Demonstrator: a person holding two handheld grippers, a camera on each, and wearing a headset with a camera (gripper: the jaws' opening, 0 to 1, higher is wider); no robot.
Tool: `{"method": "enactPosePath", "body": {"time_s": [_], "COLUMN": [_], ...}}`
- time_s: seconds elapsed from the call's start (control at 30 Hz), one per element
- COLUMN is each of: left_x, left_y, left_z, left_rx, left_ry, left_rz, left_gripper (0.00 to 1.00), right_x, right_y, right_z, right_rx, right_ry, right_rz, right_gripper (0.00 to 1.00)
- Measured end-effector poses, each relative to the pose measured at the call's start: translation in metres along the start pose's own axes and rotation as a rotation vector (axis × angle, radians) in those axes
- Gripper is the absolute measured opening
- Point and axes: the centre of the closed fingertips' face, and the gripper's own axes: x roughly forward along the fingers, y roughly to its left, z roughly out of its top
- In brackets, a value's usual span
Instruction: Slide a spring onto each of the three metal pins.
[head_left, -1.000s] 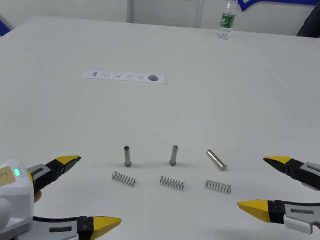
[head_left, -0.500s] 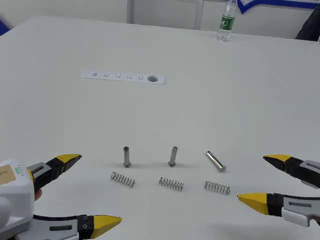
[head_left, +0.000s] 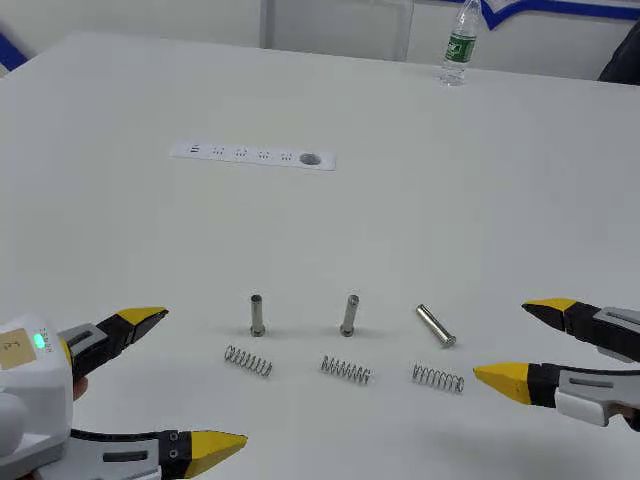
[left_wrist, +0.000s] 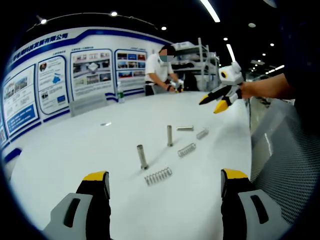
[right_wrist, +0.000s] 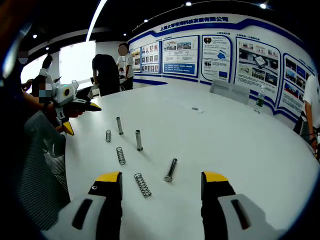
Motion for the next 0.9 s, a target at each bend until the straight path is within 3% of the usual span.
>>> {"method": "enactPosePath", "body": {"time_s": [0.5,0.9], "left_x": [-0.002,-0.002], "left_y": [-0.002,-0.002], "left_z": [0.001,0.002], "left_rx": [0.006,0.011], "left_ry": [0.006,0.003], "left_rz": [0.003,0.002], "left_gripper": [0.93,0.93], "right_x": [0.018,0.041], "right_y": [-0.017,-0.034], "right_z": [0.013,0.025], "right_rx": [-0.019,-0.026], "right_ry": [0.070,0.162], "right_rz": [-0.015,-0.048], "right_gripper": [0.56,0.44]}}
